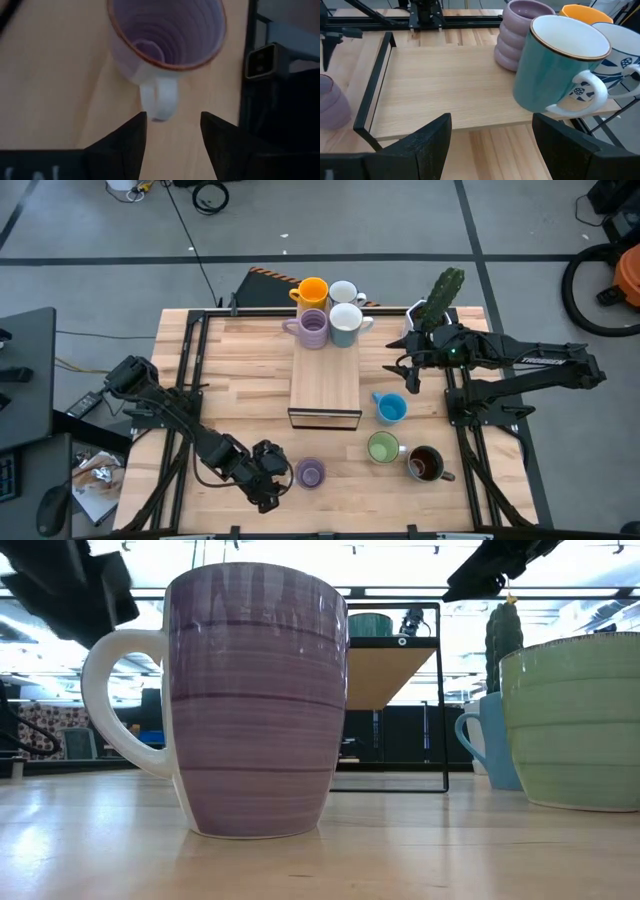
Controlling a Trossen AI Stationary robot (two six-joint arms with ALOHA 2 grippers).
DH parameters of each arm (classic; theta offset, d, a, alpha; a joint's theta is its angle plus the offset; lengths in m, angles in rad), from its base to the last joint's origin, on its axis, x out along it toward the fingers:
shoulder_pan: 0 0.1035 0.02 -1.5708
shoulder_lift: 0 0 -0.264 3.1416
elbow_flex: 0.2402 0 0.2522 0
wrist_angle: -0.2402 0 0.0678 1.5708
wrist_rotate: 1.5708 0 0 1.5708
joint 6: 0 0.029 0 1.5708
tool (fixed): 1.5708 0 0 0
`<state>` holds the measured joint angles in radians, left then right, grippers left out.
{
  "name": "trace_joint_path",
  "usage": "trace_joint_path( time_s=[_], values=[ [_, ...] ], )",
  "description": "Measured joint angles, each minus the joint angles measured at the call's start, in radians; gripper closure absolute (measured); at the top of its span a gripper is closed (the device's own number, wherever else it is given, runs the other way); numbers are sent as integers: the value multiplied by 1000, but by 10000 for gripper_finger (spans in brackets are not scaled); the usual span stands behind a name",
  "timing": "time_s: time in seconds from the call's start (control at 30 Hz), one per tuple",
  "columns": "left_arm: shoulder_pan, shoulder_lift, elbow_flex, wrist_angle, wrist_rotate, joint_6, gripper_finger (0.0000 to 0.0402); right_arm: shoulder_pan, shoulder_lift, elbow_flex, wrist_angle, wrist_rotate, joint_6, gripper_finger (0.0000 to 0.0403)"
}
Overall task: Place coffee mugs
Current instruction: Put the purple mug on the shelf aligned with the other purple mug
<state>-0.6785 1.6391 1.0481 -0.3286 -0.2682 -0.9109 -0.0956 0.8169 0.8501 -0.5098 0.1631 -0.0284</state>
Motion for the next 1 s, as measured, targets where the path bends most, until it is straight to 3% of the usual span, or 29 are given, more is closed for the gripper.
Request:
trace_joint_path(
  time_s=[0.43,1.0],
  values=[
    [45,109,0,53,36,65,224,0,0,0,0,-2,7,119],
    [93,111,0,48,36,168,224,0,0,0,1,-2,7,119]
  ],
)
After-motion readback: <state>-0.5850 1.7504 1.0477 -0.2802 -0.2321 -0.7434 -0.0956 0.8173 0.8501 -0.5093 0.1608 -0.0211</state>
